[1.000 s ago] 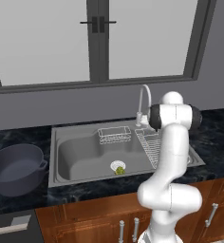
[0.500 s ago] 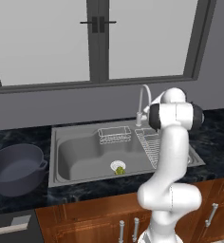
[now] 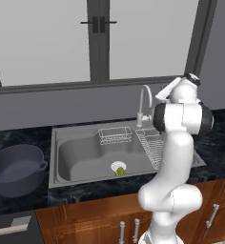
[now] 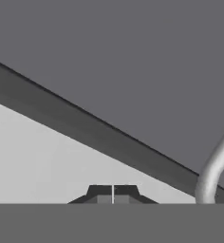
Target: Dump the broccoli from the pot into the sink. Then turn on the water and wash the broccoli. Then turn off the water and put the broccoli back in the pot.
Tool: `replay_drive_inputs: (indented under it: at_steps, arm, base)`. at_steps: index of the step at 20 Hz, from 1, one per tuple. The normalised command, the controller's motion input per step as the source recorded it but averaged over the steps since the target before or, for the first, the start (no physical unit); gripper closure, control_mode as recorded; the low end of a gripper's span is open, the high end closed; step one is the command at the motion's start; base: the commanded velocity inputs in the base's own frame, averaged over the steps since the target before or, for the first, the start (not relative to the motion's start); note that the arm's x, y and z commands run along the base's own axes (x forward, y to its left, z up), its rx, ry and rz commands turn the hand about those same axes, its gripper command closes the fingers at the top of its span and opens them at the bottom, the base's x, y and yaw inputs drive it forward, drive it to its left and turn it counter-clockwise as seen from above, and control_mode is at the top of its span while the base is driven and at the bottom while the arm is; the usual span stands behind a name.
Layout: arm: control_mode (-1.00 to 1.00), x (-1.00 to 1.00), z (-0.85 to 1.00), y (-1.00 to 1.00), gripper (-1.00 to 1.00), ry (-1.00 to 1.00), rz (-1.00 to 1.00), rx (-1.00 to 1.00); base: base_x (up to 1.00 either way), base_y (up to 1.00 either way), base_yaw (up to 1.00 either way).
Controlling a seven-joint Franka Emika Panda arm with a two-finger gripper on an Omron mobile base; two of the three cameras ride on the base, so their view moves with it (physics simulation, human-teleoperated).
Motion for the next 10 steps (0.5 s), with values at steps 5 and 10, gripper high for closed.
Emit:
replay_drive_inputs:
  at_steps: [5,10]
  arm:
    - [-1.00,-0.87,0.40,-0.90,1.00,-0.04,0.00,0.01]
    - [-1.00,-1.00,0.01,0.17,-1.00,-0.13,0.00,-0.15]
  base:
    - [0.00,0.00,0.00]
    - [0.00,0.00,0.00]
